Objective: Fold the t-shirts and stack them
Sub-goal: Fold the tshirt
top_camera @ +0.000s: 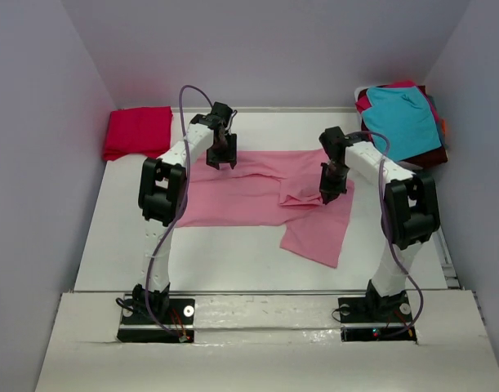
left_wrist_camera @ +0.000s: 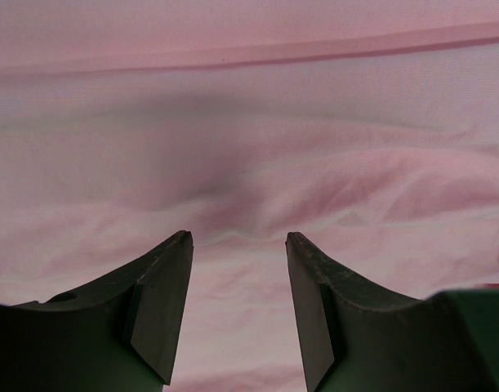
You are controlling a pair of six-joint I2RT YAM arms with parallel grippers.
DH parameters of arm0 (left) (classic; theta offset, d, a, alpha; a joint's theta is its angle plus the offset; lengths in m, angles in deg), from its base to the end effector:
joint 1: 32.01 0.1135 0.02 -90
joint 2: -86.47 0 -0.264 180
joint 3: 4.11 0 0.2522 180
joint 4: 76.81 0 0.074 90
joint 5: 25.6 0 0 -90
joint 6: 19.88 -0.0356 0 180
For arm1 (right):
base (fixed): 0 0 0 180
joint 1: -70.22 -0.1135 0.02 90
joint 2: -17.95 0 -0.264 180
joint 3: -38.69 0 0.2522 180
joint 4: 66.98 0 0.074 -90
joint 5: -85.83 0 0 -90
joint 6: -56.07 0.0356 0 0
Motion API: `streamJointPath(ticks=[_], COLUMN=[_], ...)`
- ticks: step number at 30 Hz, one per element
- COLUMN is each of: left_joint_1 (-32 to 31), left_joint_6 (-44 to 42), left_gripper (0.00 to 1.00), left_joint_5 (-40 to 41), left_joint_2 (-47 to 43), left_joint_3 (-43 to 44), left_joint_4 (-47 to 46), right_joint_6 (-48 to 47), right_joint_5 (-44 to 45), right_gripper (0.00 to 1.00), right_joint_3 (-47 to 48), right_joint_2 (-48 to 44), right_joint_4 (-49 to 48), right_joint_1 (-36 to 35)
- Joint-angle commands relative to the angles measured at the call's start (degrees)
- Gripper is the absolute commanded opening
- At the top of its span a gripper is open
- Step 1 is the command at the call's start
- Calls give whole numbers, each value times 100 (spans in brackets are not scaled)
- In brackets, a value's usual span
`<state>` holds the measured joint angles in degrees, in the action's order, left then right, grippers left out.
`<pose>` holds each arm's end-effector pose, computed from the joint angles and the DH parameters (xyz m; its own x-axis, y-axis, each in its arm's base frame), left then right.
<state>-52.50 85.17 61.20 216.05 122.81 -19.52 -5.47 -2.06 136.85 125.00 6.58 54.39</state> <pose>0.4630 -0.1751 0.2104 -0.8806 0.0523 -0.4710 0.1523 0.9724 -0.1767 0.3476 0.0972 0.2183 -0.9662 0.2211 -0.1329 0.2189 0.9753 0.0305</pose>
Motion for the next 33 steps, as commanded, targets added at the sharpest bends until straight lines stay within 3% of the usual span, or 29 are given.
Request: streamJointPath(ticks=[1,9,15,18,33], left_joint_1=[28,28,28,28,28], left_joint_6=[-90,-90,-90,-90,-99], left_gripper=[61,61,61,61,61], left_joint_5=[-67,-75,-67,-75,-67], left_joint_2=[-214,-214,-240,-249,-337], left_joint_3=[127,118,83,83,4], left_joint_4=[59,77,77,68,42], right_joint_6=[-131,-280,-254,-228,-140], right_joint_5=[-167,-404,-343,-238,158], right_gripper=[7,11,37,44,40], right_joint_3=[-239,-705,-890,-777,-117], right_joint_2=[-298,-465,-571,-544,18], right_joint_4=[129,112,59,94,-81], right_joint_1=[-34,-157,-209,-209,-209])
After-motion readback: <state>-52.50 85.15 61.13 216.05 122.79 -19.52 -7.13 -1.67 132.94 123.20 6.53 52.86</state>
